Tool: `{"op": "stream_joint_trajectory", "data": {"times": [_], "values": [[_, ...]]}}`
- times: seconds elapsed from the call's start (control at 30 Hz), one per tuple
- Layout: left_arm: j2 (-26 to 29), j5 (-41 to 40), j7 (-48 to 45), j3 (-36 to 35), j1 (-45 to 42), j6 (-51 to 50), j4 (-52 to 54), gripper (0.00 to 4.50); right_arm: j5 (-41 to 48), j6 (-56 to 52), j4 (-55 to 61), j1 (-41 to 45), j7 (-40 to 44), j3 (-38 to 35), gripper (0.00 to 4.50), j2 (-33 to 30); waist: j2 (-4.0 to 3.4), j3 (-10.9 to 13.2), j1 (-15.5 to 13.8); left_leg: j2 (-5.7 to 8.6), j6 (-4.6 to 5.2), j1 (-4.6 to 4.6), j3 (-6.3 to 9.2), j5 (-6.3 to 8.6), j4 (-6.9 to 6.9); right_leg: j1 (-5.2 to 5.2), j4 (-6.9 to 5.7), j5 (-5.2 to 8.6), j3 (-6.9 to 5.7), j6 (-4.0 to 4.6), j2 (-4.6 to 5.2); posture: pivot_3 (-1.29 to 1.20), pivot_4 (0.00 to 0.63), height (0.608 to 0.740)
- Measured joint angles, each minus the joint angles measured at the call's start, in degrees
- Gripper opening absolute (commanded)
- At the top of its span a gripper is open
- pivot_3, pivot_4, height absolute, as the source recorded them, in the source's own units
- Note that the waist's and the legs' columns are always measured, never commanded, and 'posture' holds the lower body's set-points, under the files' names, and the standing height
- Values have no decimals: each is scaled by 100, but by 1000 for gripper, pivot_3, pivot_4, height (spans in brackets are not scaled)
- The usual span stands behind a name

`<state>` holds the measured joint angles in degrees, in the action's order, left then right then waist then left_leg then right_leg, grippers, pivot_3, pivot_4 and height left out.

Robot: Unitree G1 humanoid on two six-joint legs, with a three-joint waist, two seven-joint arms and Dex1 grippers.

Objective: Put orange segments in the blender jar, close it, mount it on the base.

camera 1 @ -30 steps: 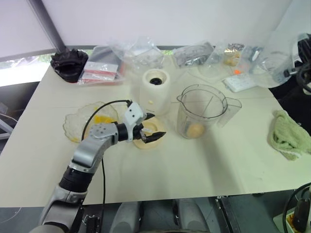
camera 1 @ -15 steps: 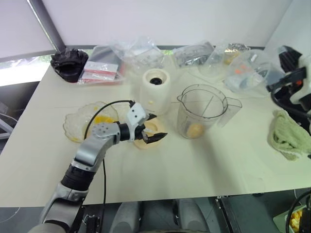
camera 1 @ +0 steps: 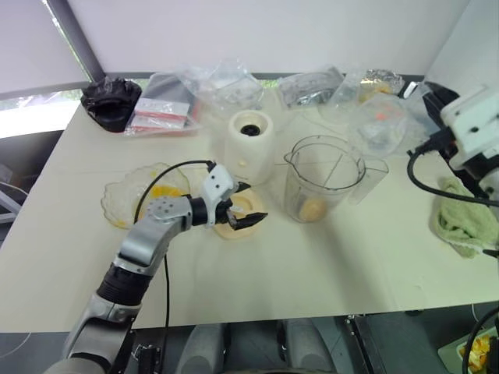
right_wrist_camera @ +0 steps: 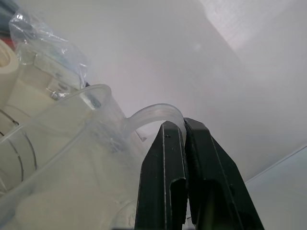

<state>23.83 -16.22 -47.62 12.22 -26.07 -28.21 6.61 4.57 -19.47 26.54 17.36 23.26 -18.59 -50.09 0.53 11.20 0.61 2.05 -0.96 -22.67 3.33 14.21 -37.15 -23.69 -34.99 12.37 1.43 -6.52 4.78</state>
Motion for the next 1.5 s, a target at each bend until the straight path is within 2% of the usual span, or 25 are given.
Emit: {"op": "stream_joint_trajectory", "data": {"times": [0.5,1.13,1.37,1.5], "values": [[70,-3,43,-5,64,-7,18,4500,-434,433,-228,0,366,20,34,-32,1,0,-1,0,0,0,0,0,0,-1,0,0,0,0,0,0,150,740],[70,-2,43,-5,58,-7,17,4500,-562,698,-453,1,511,18,34,-21,1,0,2,0,0,0,0,0,0,0,0,0,0,0,0,0,150,740],[78,0,47,-5,59,-6,17,4500,-423,221,-496,28,352,-83,34,224,1,0,-2,1,0,0,1,0,0,0,0,-1,0,0,1,0,150,740],[84,0,46,-5,58,-5,18,4500,-112,-622,-531,386,-22,-467,34,644,1,0,-3,0,0,0,3,0,0,0,-1,-1,0,1,1,0,150,740]]}}
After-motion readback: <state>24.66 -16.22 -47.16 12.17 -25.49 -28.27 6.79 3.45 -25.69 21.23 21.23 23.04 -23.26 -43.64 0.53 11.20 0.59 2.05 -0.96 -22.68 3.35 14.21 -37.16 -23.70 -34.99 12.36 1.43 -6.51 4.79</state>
